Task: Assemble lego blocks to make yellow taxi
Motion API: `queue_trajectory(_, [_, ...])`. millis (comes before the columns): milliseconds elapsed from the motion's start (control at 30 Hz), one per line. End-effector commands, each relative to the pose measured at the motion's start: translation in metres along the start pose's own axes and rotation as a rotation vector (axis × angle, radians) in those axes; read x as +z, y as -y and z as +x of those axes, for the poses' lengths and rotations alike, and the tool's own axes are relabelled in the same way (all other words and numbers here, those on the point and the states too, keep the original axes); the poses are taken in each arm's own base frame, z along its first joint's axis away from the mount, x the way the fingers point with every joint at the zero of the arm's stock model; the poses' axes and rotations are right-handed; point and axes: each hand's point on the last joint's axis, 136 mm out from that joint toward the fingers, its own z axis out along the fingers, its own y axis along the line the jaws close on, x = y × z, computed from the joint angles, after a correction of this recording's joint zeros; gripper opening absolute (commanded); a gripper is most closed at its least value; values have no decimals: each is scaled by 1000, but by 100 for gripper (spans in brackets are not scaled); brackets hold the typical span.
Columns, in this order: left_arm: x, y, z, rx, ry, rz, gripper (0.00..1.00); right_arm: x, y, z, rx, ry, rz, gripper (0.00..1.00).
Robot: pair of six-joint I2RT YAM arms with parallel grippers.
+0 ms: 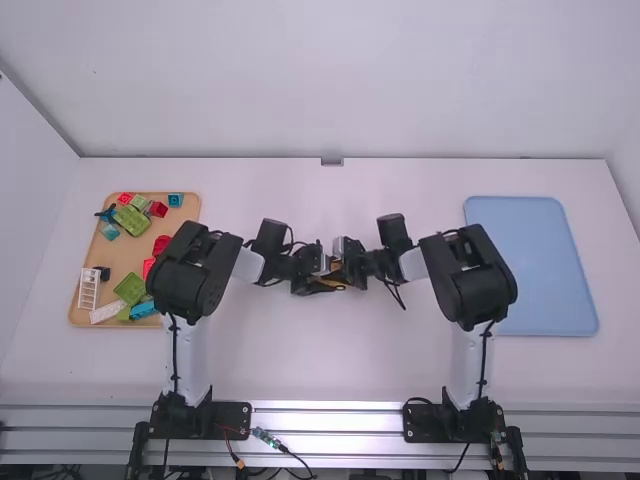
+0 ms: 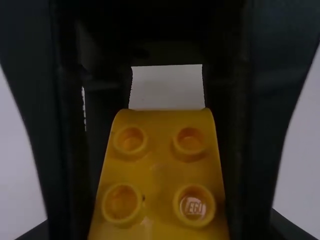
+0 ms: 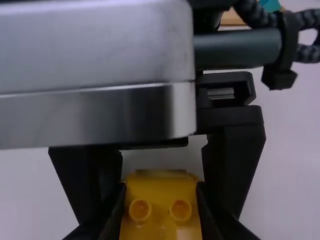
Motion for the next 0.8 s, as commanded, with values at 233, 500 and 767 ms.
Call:
queue_trajectory(233, [4, 6, 36, -59, -108, -18, 2, 2, -12, 59, 180, -175, 44, 0])
queue_trajectory(500, [4, 7, 36, -60, -108, -15, 2, 0, -8, 60, 187, -185, 52, 0])
queue_trajectory(767, [4, 7, 36, -60, -109, -15, 2, -5, -7, 56, 196, -147, 45, 0])
